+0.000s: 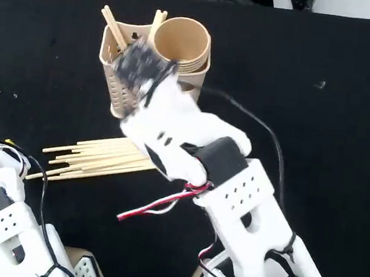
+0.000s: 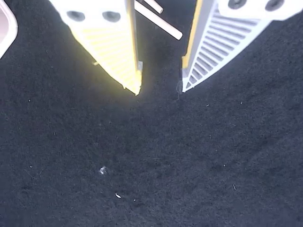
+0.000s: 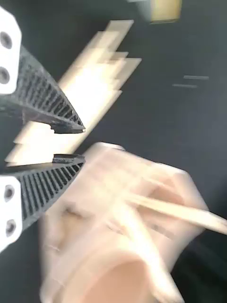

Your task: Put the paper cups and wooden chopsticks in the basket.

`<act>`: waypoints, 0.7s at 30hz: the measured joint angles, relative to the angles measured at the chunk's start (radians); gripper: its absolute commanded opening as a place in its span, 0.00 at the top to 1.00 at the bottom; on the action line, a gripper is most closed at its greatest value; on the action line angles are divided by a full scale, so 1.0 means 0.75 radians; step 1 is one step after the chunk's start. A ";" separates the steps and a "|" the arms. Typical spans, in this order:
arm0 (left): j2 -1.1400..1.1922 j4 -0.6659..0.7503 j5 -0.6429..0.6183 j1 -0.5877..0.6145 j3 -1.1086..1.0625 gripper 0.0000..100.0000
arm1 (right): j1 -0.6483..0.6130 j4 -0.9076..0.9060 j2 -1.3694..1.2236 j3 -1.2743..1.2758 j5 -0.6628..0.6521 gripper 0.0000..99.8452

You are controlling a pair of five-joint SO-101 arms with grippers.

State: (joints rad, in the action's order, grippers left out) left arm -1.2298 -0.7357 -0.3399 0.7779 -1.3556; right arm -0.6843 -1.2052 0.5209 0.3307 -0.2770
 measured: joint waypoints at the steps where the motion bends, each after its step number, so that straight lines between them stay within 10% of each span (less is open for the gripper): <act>1: 0.000 0.000 0.000 0.000 0.000 0.85 | 0.000 -0.004 0.000 0.082 -0.041 0.79; 9: 0.000 0.000 0.000 0.000 0.000 0.85 | 0.002 0.444 -0.145 0.700 -0.362 0.72; 21: 0.000 0.000 0.000 0.000 0.000 0.85 | 0.004 0.546 -0.724 0.460 -0.536 0.72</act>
State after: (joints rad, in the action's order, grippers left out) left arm -1.2298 -0.7357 -0.3399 0.7779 -1.3556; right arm -0.6813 -0.7956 -0.0222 0.6759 -0.6790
